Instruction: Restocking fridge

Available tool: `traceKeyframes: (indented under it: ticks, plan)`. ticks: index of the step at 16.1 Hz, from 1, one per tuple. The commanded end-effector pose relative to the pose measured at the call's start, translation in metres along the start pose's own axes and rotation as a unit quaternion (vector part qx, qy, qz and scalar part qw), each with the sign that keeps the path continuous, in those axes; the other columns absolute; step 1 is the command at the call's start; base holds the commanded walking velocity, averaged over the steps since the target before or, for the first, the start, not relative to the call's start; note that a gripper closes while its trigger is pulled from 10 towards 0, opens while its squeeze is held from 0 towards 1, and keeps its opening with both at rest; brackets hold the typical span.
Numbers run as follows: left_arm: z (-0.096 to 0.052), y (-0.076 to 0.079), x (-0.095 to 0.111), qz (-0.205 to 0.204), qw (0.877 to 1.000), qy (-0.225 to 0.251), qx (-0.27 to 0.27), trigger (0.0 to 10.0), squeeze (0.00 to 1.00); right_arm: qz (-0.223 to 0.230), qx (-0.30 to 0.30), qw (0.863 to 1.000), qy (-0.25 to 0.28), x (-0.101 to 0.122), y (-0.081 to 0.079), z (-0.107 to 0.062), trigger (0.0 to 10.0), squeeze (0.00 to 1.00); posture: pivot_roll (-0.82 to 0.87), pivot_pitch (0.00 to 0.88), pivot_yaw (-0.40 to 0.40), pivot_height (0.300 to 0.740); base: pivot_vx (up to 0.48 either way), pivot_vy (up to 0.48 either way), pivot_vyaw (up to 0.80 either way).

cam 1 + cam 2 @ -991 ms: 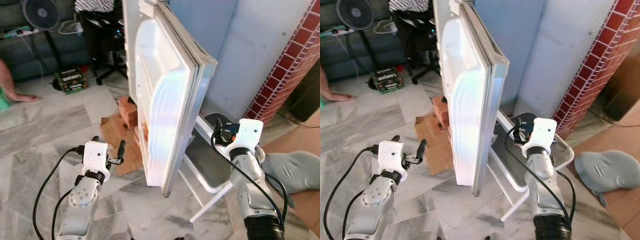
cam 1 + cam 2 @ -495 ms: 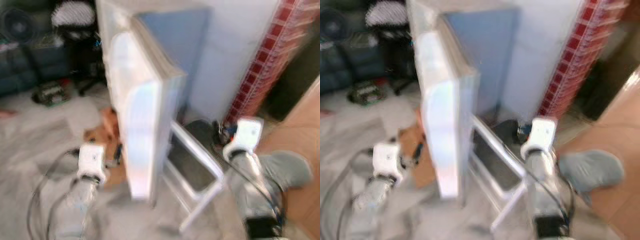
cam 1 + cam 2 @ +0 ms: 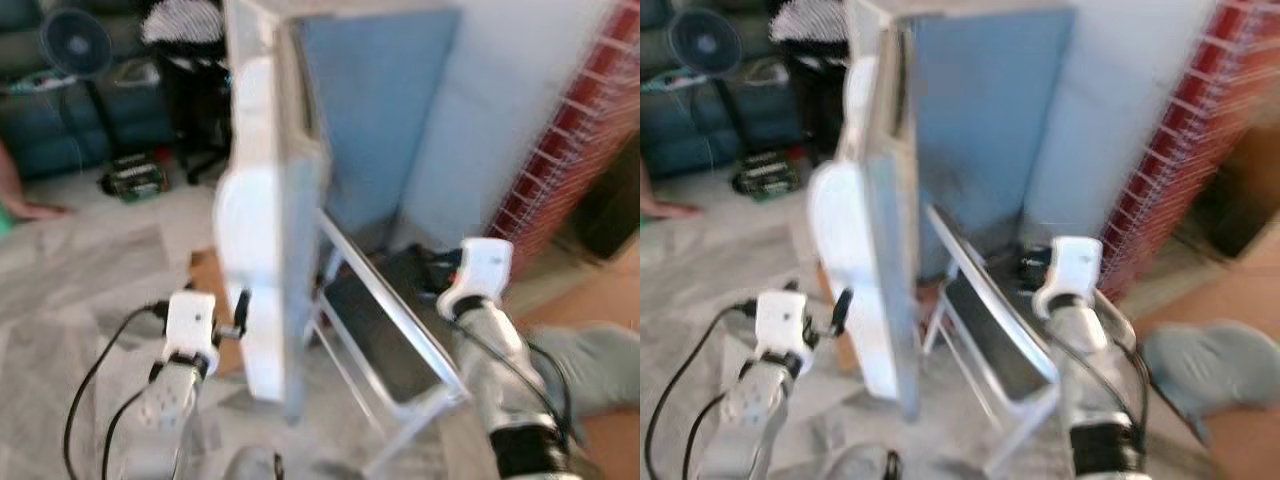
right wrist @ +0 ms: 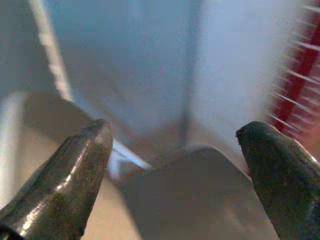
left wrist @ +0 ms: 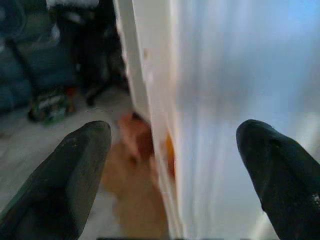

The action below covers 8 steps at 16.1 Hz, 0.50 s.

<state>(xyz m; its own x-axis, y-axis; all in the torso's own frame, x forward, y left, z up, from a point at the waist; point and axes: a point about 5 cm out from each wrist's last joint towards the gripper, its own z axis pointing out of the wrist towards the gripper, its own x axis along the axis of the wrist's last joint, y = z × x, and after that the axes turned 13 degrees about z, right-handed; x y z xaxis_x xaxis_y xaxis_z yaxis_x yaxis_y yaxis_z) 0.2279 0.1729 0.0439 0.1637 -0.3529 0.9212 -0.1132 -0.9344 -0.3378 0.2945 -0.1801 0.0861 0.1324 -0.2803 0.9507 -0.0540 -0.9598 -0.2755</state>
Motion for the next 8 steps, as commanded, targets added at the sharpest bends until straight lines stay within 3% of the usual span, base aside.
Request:
traceKeyframes:
  ticks: [1,3,4,5,6,8]
  plan:
    - [-0.008,-0.012,-0.014,0.008,0.998,-0.049,0.037,10.0,0.00,0.002,0.033,0.999,0.003,0.008,-0.013,0.011,10.0,0.00,0.13,0.030,-0.037,0.740,0.000,0.000,0.00]
    - [-0.020,-0.021,-0.032,-0.007,0.992,-0.107,0.066,10.0,0.00,-0.008,0.052,0.999,0.002,0.013,-0.023,0.023,10.0,0.00,0.15,0.033,-0.046,0.740,0.000,0.000,0.00]
    - [-0.025,-0.021,-0.035,-0.019,0.991,-0.113,0.066,10.0,0.00,-0.007,0.060,0.998,0.003,0.015,-0.030,0.028,10.0,0.00,0.16,0.034,-0.052,0.740,0.000,0.000,0.00]
    - [-0.030,-0.019,-0.039,-0.018,0.990,-0.128,0.053,10.0,0.00,-0.014,0.079,0.997,0.006,0.020,-0.044,0.035,10.0,0.00,0.17,0.035,-0.058,0.740,0.000,0.000,0.00]
    - [-0.033,-0.015,-0.043,-0.025,0.989,-0.139,0.044,10.0,0.00,0.006,0.090,0.996,0.004,0.024,-0.062,0.043,10.0,0.00,0.17,0.034,-0.063,0.740,0.000,0.000,0.00]
    - [-0.031,-0.011,-0.042,-0.022,0.987,-0.153,0.035,10.0,0.00,-0.001,0.143,0.990,0.002,0.029,-0.109,0.049,10.0,0.00,0.18,0.028,-0.073,0.740,0.000,0.000,0.00]
